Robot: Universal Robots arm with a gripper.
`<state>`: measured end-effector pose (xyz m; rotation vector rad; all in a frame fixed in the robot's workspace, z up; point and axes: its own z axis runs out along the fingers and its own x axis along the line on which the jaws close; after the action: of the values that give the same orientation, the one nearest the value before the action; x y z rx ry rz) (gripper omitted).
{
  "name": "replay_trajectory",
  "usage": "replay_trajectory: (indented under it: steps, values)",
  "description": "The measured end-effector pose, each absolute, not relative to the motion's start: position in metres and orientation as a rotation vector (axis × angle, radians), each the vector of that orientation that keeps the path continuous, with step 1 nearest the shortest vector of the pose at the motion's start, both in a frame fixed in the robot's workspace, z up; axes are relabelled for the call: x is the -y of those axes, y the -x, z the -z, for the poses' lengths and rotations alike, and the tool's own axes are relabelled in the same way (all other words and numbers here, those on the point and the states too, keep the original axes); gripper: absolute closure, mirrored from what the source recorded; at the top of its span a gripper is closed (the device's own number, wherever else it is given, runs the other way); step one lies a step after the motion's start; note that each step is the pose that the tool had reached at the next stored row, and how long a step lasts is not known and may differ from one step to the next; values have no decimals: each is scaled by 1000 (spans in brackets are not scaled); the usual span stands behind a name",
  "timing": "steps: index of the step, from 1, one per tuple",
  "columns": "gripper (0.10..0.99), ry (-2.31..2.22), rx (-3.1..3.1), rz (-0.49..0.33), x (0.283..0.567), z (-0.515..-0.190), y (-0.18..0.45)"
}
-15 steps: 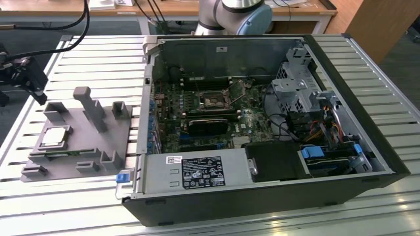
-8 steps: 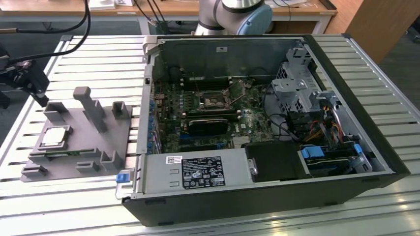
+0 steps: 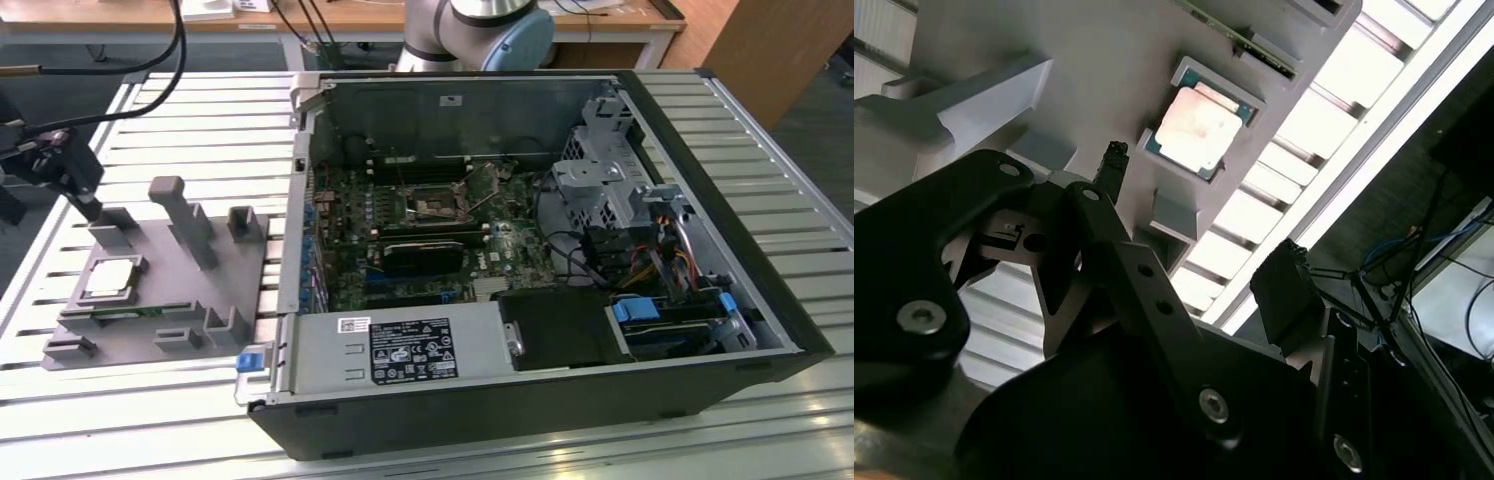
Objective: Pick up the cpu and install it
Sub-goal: 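Pick up the cpu and move it towards the insertion slot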
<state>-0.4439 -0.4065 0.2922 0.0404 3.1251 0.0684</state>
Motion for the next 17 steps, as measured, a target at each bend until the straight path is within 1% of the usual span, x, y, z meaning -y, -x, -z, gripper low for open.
replay_trajectory:
  steps: [17]
  values:
    - [310,-35,-3126,-68,408,-274,441]
